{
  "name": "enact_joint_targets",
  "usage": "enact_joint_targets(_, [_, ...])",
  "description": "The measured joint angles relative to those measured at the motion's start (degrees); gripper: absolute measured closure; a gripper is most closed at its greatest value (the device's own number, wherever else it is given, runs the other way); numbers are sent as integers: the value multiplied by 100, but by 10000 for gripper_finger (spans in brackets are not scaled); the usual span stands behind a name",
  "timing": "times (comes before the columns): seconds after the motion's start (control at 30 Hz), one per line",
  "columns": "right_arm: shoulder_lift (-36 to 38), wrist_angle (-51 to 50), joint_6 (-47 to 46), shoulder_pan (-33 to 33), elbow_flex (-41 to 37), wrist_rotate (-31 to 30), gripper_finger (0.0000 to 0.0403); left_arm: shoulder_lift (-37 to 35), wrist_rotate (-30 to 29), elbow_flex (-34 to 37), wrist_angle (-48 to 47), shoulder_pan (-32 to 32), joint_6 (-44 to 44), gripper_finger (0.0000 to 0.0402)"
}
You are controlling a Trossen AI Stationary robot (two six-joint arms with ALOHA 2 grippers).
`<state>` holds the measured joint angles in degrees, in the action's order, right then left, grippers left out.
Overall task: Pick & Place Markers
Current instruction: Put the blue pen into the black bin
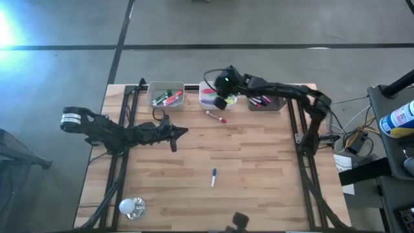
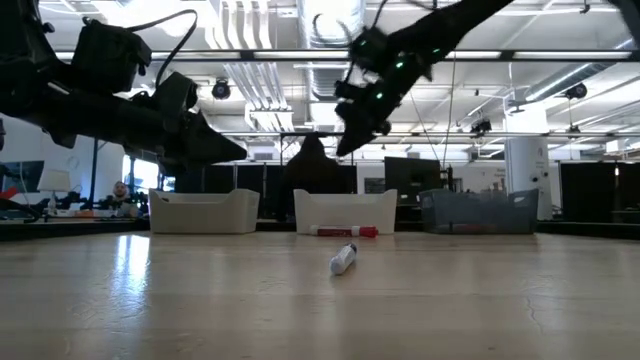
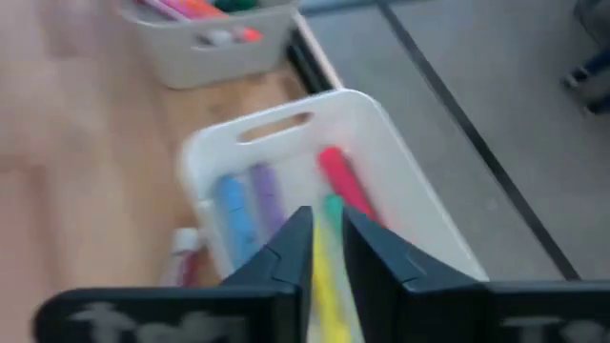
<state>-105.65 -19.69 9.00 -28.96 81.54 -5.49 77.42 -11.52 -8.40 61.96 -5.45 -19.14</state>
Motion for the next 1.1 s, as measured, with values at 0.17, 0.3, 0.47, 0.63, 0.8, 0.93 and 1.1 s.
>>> enact_joint_targets(0.17, [1272, 1100, -154, 291, -1609, 19, 390, -2, 2, -133, -291, 0, -2, 401])
enact_joint_targets(0.3, [2297, 2424, -519, 514, -3157, 24, 394, -2, 2, -336, -542, 0, -156, 401])
enact_joint_targets(0.47, [3208, 4216, -888, 687, -4938, 400, 394, -2, -1, -769, -1108, 33, -595, 401])
enact_joint_targets(0.63, [3729, 5806, -982, 768, -6303, 607, 394, 1, -100, -1601, -2627, 175, -708, 401])
enact_joint_targets(0.8, [4062, 6830, -1115, 760, -7180, 596, 394, 281, -647, -2656, -4494, 460, -1111, 401])
enact_joint_targets(0.93, [4324, 7022, -1072, 759, -7465, 593, 394, 753, -1020, -3386, -5259, 667, -1417, 402])
enact_joint_targets(1.1, [4544, 7005, -1145, 766, -7624, 600, 394, 1422, -1091, -4099, -5821, 814, -1980, 401])
